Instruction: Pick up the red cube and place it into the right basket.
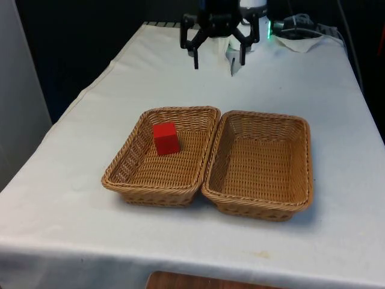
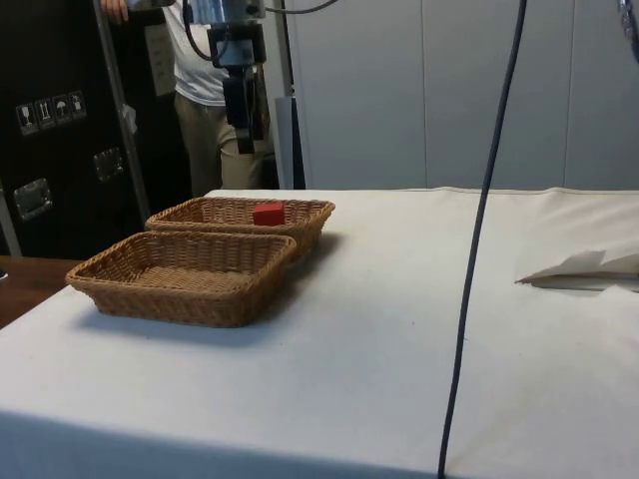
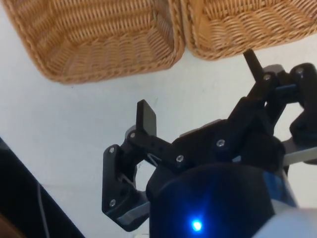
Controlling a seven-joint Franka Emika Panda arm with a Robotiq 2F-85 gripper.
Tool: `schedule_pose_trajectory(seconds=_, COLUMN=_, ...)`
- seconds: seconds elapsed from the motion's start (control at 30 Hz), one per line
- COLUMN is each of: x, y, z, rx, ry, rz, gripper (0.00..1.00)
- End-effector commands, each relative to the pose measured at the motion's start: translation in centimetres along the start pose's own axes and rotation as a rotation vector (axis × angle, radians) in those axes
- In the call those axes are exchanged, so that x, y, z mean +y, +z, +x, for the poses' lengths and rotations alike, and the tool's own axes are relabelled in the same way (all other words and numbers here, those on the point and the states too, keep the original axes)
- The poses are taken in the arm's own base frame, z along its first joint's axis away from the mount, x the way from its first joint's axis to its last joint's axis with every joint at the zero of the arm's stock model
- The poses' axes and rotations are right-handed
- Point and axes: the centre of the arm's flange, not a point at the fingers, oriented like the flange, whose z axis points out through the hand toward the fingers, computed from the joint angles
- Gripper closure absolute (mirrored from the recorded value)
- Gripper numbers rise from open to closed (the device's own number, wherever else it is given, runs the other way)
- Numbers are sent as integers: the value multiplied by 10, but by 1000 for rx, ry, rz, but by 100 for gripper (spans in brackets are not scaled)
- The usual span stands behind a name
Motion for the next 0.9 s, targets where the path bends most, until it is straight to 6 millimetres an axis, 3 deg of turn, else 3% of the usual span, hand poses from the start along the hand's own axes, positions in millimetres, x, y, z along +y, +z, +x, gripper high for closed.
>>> schedule_pose_trajectory(seconds=0.0, x=-6, y=-1, z=-2, rx=6, ry=1, rz=-10, gripper=0)
schedule_pose_trajectory(seconds=0.63, x=-41, y=0, z=-22, rx=21, ry=27, rz=22, gripper=0)
schedule_pose_trajectory(seconds=0.87, x=-45, y=4, z=-24, rx=17, ry=57, rz=32, gripper=0)
